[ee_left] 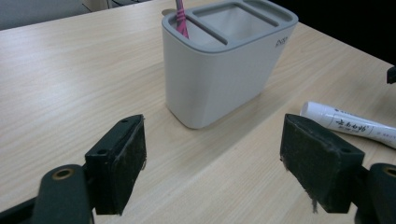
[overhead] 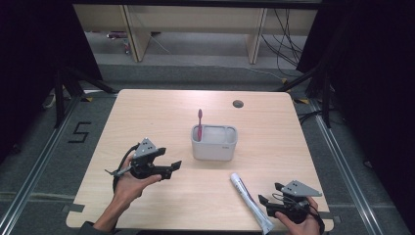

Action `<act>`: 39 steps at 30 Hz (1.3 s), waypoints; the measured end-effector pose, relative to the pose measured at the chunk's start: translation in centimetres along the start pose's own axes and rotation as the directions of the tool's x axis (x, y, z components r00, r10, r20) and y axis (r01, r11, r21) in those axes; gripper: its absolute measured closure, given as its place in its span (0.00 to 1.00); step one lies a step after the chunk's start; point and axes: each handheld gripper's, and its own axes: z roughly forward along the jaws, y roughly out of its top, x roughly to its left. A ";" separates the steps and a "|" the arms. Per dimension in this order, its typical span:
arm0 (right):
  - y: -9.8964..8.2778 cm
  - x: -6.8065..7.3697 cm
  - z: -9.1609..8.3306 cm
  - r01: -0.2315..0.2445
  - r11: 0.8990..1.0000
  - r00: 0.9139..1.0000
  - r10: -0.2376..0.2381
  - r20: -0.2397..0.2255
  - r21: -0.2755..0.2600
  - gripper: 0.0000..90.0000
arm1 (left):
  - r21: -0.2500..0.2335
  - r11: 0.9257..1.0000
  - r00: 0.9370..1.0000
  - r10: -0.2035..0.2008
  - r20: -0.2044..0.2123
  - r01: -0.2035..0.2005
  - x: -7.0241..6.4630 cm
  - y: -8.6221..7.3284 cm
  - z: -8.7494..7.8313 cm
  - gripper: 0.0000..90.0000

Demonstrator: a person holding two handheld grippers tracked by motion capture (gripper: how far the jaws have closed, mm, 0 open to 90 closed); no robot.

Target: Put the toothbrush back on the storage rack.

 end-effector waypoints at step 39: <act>0.1 -0.3 0.1 0.033 0.999 0.999 -0.033 0.005 -0.003 0.27 | 0.027 1.000 1.000 0.010 0.013 -0.010 -1.5 -6.0 -3.7 0.23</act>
